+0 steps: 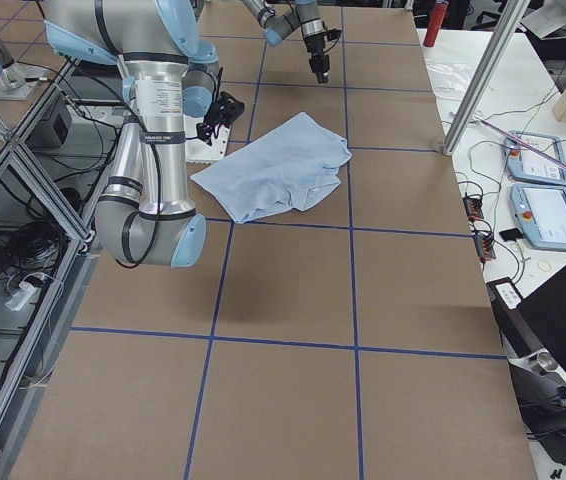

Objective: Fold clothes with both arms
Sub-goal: 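Drag the shirt edge toward the robot with the right gripper, rotating the shirt, then reach the left gripper to the shirt corner nearest it and grasp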

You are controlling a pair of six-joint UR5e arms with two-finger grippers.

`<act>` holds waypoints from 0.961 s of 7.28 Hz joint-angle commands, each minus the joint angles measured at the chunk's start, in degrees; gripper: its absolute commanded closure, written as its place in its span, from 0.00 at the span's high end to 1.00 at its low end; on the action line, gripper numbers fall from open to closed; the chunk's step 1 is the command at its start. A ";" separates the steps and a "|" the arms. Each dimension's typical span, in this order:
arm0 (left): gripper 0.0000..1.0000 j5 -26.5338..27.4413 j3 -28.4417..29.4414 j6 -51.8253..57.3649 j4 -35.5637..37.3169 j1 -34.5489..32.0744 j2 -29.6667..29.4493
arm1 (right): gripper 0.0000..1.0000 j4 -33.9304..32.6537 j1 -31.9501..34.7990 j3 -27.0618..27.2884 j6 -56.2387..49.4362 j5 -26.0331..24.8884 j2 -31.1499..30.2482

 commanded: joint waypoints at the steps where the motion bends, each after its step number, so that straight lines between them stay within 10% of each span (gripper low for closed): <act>1: 0.62 3.04 -0.24 -3.98 0.78 5.24 0.74 | 1.00 0.53 11.43 -1.93 -0.67 1.16 1.37; 7: 0.62 8.34 4.25 -7.42 13.45 12.47 -9.90 | 1.00 0.53 15.79 -9.94 -3.66 0.99 4.36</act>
